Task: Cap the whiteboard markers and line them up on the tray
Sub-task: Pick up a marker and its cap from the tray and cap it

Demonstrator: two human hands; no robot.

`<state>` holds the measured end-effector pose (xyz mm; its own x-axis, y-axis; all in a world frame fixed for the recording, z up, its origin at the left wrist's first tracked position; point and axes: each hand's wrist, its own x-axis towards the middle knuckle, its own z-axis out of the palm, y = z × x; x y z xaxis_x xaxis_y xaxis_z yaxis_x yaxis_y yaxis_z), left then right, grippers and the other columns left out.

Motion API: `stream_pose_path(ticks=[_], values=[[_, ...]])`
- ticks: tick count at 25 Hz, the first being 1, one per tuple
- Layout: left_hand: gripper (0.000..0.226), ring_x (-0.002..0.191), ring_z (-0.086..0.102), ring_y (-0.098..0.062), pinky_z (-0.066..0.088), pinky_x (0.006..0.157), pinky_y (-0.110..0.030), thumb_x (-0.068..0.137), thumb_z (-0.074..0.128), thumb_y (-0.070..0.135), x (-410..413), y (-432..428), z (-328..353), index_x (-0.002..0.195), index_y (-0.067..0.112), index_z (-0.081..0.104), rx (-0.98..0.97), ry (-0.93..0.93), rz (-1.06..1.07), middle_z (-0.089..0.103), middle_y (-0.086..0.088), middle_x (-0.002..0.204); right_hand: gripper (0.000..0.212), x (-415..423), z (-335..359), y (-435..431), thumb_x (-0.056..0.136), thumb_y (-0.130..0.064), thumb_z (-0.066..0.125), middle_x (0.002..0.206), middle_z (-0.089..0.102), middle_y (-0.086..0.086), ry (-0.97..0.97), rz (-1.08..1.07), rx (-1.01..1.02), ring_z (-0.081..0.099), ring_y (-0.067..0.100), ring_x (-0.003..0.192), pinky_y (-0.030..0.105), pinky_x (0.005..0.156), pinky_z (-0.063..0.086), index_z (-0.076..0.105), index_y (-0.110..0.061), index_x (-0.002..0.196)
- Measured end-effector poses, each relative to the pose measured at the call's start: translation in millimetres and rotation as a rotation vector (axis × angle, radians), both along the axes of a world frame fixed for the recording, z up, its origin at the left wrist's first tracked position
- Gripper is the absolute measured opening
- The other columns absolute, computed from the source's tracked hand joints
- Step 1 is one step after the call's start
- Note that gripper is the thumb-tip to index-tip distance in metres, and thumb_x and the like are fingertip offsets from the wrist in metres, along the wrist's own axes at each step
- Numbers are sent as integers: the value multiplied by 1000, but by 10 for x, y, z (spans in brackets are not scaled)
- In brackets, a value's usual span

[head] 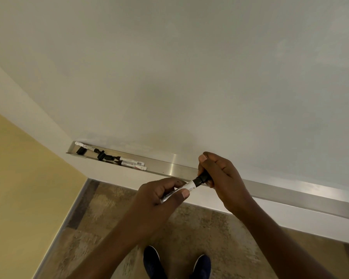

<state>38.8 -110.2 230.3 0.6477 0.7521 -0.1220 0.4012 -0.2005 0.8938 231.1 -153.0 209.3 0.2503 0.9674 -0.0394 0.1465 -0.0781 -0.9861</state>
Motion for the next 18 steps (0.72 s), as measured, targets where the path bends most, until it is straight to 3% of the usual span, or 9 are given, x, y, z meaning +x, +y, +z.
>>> stream_pose_path(ticks=[3,6,8,10,13,18], values=[[21,61,58,-2,39,55,-9,93,56,38,-51,5,160,102,31,74,54,-27,-80,65,22,67,47,-6,134,-12,103,-42,30,76,57,7,14,248,-85,53,21,70,32,67,43,59,-13,80],[21,64,65,-13,48,56,-25,92,60,41,-118,36,263,101,31,76,151,29,-122,74,9,77,59,-19,208,-60,102,-54,16,114,69,-9,49,358,-200,62,13,111,32,94,46,67,-26,112],[15,60,64,-7,42,51,-16,89,67,35,-154,45,315,96,27,78,218,32,-113,71,13,70,67,-93,222,-79,99,-58,8,129,66,-8,129,379,-232,58,12,124,40,105,41,63,-31,125],[11,54,58,2,36,50,-6,84,74,27,-156,56,372,91,22,80,267,18,-99,61,25,63,72,-190,226,-86,98,-59,2,135,63,-5,207,368,-214,54,14,131,50,114,32,60,-32,132],[8,51,56,-1,35,50,-5,81,78,24,-172,58,437,87,20,81,293,23,-86,61,23,62,74,-295,203,-85,100,-55,0,139,62,-2,284,329,-147,49,16,136,54,120,22,58,-28,135],[7,49,56,-6,34,47,-7,77,74,33,-203,58,589,79,28,79,360,59,-172,56,29,56,67,-425,23,-191,100,-62,15,136,64,-5,349,227,-205,54,15,132,51,119,28,64,-27,131]])
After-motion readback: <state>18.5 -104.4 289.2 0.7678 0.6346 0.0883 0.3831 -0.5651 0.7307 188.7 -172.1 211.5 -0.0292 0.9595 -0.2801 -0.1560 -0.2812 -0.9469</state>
